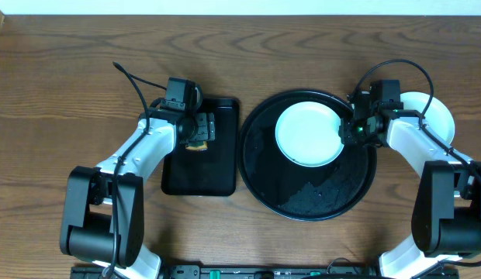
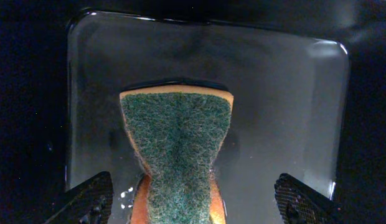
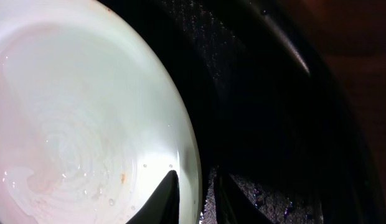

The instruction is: Clean dirty plates on tray and stack at the side

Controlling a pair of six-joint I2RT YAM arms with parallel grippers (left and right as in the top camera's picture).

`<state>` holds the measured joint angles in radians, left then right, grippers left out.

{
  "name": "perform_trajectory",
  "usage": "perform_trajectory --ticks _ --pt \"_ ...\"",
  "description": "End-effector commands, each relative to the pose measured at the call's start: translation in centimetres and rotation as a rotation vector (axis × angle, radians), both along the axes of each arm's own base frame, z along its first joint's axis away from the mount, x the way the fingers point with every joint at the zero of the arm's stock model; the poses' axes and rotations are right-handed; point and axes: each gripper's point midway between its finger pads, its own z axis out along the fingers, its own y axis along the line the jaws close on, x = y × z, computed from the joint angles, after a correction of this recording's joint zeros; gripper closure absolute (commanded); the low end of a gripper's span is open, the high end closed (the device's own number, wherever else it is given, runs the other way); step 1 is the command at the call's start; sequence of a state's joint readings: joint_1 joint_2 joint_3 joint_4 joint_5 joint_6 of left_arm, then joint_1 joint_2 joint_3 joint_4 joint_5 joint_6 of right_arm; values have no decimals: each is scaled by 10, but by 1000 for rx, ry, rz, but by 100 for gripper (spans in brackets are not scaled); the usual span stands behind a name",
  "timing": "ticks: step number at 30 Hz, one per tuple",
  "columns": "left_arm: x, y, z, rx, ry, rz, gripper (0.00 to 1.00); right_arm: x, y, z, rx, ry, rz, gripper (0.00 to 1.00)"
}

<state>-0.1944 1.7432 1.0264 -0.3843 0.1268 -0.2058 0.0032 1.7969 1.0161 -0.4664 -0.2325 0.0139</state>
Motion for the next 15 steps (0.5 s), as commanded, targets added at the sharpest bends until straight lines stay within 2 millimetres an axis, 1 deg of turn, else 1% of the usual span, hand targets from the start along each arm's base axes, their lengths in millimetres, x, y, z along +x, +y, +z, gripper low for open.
perform_trajectory --ticks 1,3,5,7,8,12,15 --pt "-3 2 -4 15 7 -3 16 -1 3 -7 6 16 12 82" --pt "-3 2 -4 15 7 -3 16 -3 3 -11 6 28 12 82" --pt "-3 1 -4 15 7 -4 16 -4 3 -15 7 40 12 85" --pt "-3 1 -4 15 7 -4 16 -5 4 -16 7 43 13 99" --pt "-3 2 -4 15 7 -3 16 -4 5 -15 10 38 16 99" --pt "-3 1 -4 15 7 -4 16 3 7 -1 7 3 22 99" --pt "-3 1 -4 15 6 -3 15 7 6 15 -4 -39 26 99"
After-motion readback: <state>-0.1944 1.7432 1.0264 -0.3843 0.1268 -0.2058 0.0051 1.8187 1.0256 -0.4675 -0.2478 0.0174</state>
